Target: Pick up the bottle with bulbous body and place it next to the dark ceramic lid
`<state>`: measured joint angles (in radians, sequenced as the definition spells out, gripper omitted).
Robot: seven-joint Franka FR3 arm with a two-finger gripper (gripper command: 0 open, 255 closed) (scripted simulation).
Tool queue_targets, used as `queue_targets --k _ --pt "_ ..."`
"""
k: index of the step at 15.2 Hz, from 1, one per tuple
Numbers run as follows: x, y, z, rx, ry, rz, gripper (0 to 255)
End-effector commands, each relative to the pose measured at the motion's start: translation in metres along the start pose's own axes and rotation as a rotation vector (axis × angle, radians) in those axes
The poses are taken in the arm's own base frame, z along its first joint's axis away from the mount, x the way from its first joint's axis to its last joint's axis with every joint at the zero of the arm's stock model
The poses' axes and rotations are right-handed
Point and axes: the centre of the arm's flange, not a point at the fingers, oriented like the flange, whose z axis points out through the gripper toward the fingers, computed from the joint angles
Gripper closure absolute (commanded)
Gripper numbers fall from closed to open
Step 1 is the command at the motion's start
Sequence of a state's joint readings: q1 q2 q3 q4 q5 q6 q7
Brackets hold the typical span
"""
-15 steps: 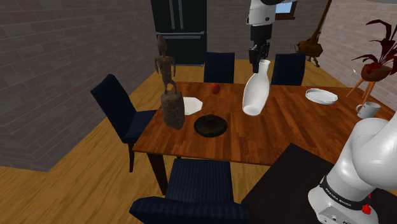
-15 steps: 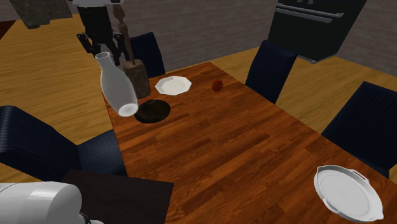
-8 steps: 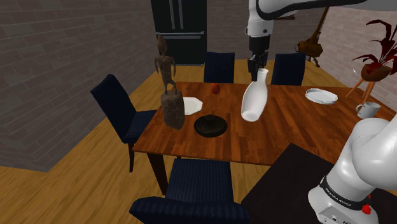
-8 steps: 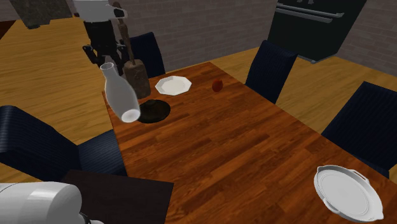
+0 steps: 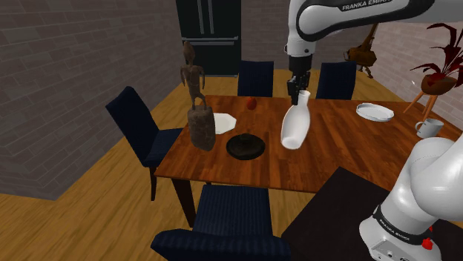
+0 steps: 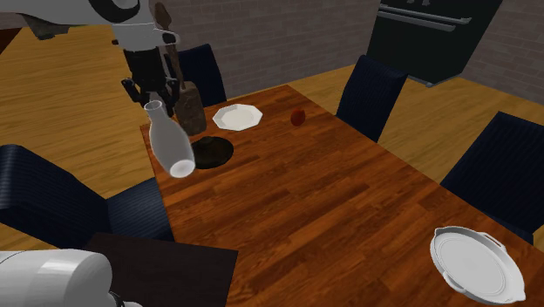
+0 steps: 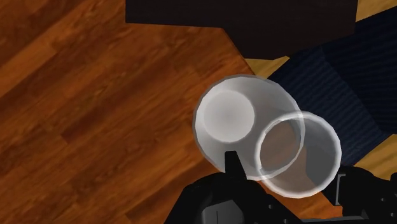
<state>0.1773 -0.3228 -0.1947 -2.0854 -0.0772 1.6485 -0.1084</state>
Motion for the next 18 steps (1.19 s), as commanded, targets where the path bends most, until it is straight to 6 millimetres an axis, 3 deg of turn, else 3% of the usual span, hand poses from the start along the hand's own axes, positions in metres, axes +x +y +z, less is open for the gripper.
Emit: queue_targets --k 1,18 --pt "0.001 0.0 0.01 0.0 0.001 0.0 255" --pt "0.012 -0.001 0.1 0.0 0.001 0.0 255"
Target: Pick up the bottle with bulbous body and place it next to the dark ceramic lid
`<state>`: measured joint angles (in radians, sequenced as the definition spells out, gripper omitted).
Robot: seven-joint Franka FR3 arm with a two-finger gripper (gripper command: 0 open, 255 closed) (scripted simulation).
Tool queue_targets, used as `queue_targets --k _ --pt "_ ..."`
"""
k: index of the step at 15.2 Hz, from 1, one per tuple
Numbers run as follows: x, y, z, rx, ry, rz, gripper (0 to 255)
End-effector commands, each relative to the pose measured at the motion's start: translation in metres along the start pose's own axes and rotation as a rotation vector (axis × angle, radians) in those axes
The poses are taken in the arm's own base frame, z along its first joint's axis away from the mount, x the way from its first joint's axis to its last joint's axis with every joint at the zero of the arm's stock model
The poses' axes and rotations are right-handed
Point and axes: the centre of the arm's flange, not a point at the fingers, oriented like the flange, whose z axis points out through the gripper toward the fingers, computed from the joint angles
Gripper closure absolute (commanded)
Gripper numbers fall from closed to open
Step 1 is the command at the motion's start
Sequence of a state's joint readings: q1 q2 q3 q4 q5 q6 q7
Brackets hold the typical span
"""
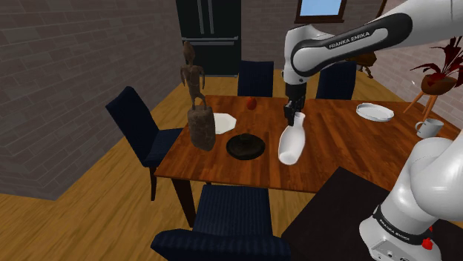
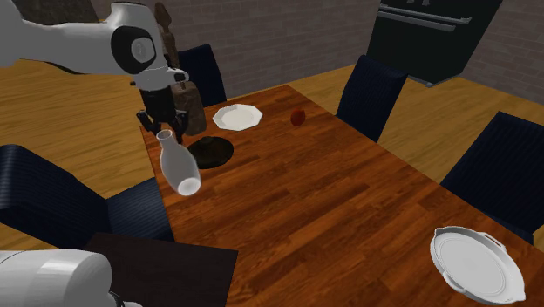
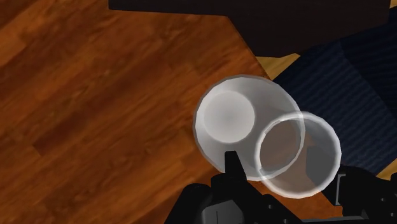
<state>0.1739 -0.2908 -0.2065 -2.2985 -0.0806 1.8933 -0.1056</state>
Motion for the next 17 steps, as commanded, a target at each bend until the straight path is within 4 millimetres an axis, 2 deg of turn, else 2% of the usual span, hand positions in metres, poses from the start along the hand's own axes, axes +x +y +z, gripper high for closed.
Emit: queue_targets --k 1,12,17 --pt "0.001 0.0 0.011 0.0 0.001 0.0 255" --pt "0.008 0.0 0.068 0.0 0.001 0.0 255" --pt "0.009 0.0 0.071 0.0 0.001 0.0 255"
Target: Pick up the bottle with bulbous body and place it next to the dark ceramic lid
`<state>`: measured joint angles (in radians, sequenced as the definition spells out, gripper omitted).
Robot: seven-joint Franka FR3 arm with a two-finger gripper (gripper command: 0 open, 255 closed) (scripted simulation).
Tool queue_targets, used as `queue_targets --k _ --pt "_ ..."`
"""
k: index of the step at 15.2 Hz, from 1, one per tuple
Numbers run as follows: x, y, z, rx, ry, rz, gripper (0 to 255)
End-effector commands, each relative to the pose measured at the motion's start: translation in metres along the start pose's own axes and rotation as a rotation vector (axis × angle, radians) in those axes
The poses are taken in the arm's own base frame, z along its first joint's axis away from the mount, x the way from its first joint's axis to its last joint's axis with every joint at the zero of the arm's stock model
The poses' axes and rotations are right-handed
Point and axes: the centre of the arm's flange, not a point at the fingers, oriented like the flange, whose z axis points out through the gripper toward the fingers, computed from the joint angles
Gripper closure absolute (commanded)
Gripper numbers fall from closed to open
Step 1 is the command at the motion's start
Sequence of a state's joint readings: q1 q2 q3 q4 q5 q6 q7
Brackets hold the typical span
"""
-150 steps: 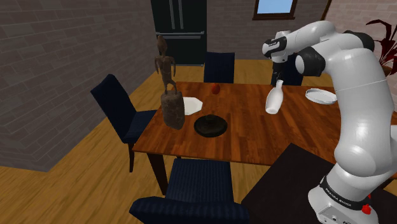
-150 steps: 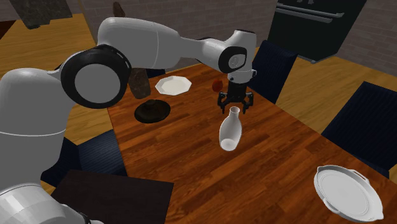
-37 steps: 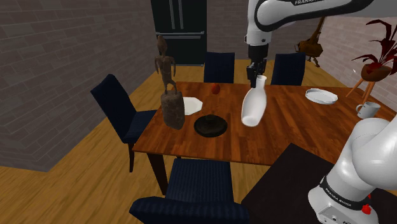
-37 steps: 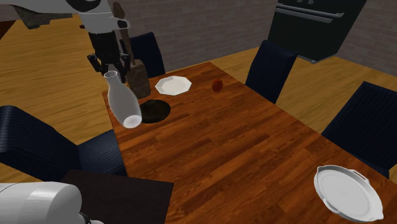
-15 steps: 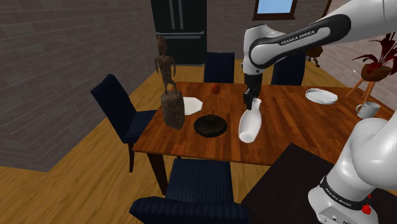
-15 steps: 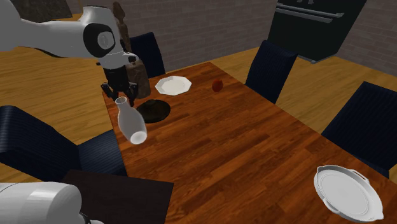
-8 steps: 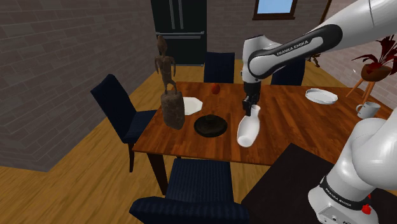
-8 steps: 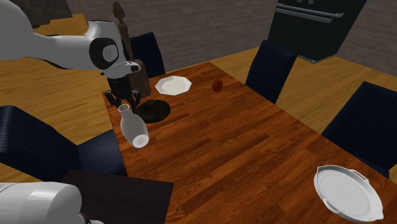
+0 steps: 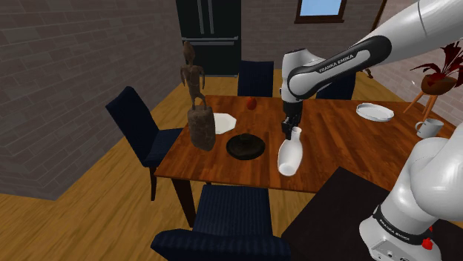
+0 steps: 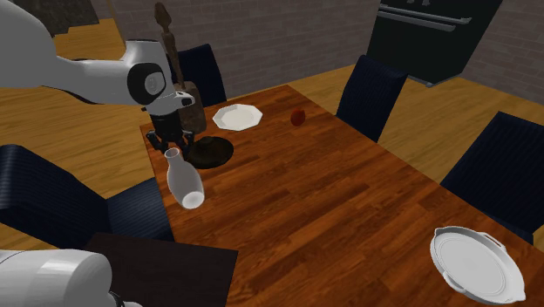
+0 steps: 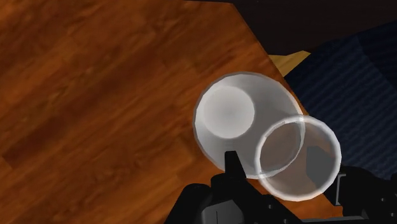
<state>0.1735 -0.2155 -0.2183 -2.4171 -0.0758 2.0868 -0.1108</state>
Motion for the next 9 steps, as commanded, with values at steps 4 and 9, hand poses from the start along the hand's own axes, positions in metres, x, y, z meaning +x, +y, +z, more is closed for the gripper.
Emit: queue_targets --k 4,9 --pt "0.0001 0.0 0.0 0.0 0.001 0.0 0" --pt "0.0002 0.0001 0.0 0.0 0.001 0.0 0"
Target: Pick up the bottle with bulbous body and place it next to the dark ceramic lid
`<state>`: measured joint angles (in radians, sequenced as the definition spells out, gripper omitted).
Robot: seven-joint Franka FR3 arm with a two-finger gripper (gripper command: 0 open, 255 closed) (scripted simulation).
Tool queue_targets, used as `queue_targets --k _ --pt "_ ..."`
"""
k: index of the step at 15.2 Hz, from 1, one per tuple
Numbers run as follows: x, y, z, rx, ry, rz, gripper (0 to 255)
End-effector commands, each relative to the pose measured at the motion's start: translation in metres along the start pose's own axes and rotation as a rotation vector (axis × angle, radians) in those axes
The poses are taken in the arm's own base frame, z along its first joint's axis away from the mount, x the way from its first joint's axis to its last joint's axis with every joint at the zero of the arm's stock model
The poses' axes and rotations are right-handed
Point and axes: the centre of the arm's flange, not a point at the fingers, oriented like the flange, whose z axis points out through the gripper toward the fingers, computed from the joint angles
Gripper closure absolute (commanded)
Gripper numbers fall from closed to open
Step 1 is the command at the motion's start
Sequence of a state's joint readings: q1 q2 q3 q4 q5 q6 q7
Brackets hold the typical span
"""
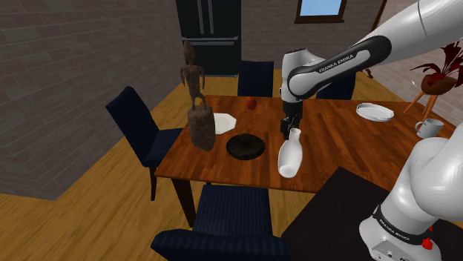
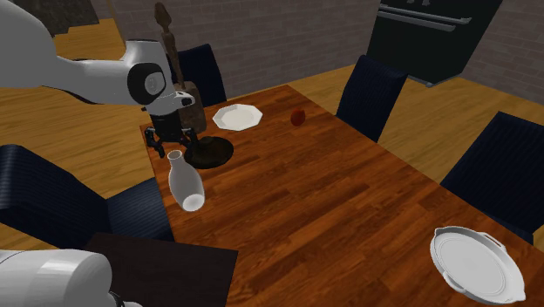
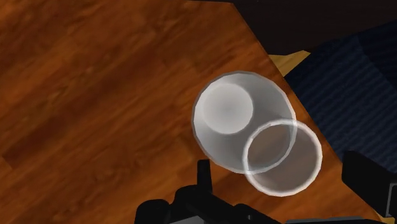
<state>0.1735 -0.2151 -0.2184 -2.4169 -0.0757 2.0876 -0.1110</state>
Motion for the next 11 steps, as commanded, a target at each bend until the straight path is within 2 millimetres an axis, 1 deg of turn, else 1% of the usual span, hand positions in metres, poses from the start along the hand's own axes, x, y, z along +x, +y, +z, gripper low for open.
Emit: queue_targets --k 1,4,11 --pt "0.0 0.0 -0.013 0.0 0.0 0.0 0" --pt "0.0 0.0 -0.05 0.0 0.0 0.0 0" --pt "0.0 0.0 -0.05 0.0 0.0 0.0 0"
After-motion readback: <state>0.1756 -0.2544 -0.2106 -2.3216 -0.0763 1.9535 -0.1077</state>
